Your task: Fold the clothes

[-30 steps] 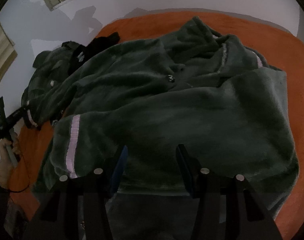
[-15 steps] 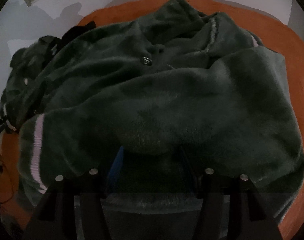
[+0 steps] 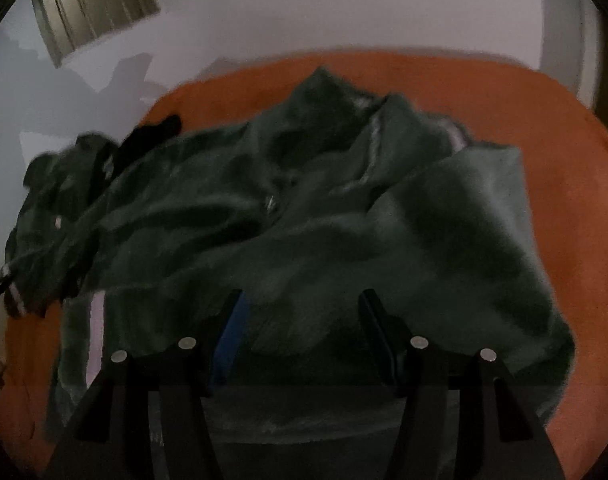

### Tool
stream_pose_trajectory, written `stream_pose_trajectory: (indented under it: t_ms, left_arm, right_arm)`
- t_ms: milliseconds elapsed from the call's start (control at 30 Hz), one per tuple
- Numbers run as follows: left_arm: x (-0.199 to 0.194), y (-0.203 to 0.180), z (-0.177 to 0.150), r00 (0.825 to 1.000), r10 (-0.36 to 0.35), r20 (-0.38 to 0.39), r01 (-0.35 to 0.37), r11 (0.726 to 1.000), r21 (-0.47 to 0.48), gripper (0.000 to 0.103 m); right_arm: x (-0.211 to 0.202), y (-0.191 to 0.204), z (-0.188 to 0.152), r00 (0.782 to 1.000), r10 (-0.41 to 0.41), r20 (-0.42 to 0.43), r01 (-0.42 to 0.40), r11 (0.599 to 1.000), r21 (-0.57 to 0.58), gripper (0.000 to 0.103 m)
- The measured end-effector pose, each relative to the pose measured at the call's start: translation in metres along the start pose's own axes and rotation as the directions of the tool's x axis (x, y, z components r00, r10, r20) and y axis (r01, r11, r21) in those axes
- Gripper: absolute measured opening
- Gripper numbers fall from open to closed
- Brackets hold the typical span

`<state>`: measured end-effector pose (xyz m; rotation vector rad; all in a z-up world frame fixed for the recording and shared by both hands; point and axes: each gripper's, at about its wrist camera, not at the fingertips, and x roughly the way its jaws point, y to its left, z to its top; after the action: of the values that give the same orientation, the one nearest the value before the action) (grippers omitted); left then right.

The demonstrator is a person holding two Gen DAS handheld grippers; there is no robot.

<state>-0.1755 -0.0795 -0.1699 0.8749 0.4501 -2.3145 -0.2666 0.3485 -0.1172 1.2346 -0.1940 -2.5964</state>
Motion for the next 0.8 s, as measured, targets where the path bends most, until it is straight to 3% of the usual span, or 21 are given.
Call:
stream_pose_trajectory:
  t_ms: [200, 300, 433, 600, 667, 700, 733, 767, 800]
  left_arm:
    - [-0.02, -0.056, 0.005, 0.996, -0.092, 0.001, 0.092, 0.994, 0.061, 0.011]
    - [-0.021, -0.106, -0.003, 0.993, -0.113, 0.013, 0.111, 0.986, 0.121, 0.011]
    - [-0.031, -0.178, -0.014, 0.969, -0.249, -0.011, 0.246, 0.948, 0.204, 0.011]
    - [-0.069, -0.282, -0.021, 0.894, -0.447, -0.009, 0.426, 0.845, 0.323, 0.011]
    - [-0.086, -0.325, -0.036, 0.849, -0.524, -0.062, 0.507, 0.779, 0.37, 0.012]
    - [-0.093, -0.34, -0.046, 0.831, -0.549, -0.09, 0.537, 0.748, 0.39, 0.018]
    - [-0.1, -0.355, -0.058, 0.812, -0.57, -0.129, 0.566, 0.712, 0.415, 0.034]
    - [-0.11, -0.368, -0.075, 0.783, -0.593, -0.188, 0.606, 0.658, 0.447, 0.043]
    - [-0.118, -0.371, -0.084, 0.766, -0.609, -0.204, 0.623, 0.628, 0.465, 0.056]
  right_arm:
    - [-0.01, -0.006, 0.001, 1.0, 0.001, 0.001, -0.001, 1.0, 0.017, 0.057]
    - [-0.022, -0.01, -0.001, 0.999, -0.026, 0.042, 0.025, 1.0, 0.013, 0.057]
    - [-0.034, -0.021, -0.005, 0.998, -0.041, 0.047, 0.04, 0.999, 0.03, 0.057]
    - [-0.05, -0.04, -0.015, 0.996, -0.075, 0.043, 0.073, 0.996, 0.049, 0.057]
    - [-0.056, -0.05, -0.02, 0.995, -0.097, 0.04, 0.094, 0.994, 0.063, 0.057]
    - [-0.058, -0.054, -0.021, 0.994, -0.106, 0.039, 0.103, 0.992, 0.071, 0.057]
    - [-0.059, -0.059, -0.023, 0.993, -0.115, 0.036, 0.112, 0.99, 0.081, 0.057]
    - [-0.06, -0.066, -0.024, 0.992, -0.12, 0.028, 0.117, 0.989, 0.094, 0.057]
    - [-0.06, -0.071, -0.024, 0.993, -0.12, 0.021, 0.117, 0.988, 0.106, 0.057]
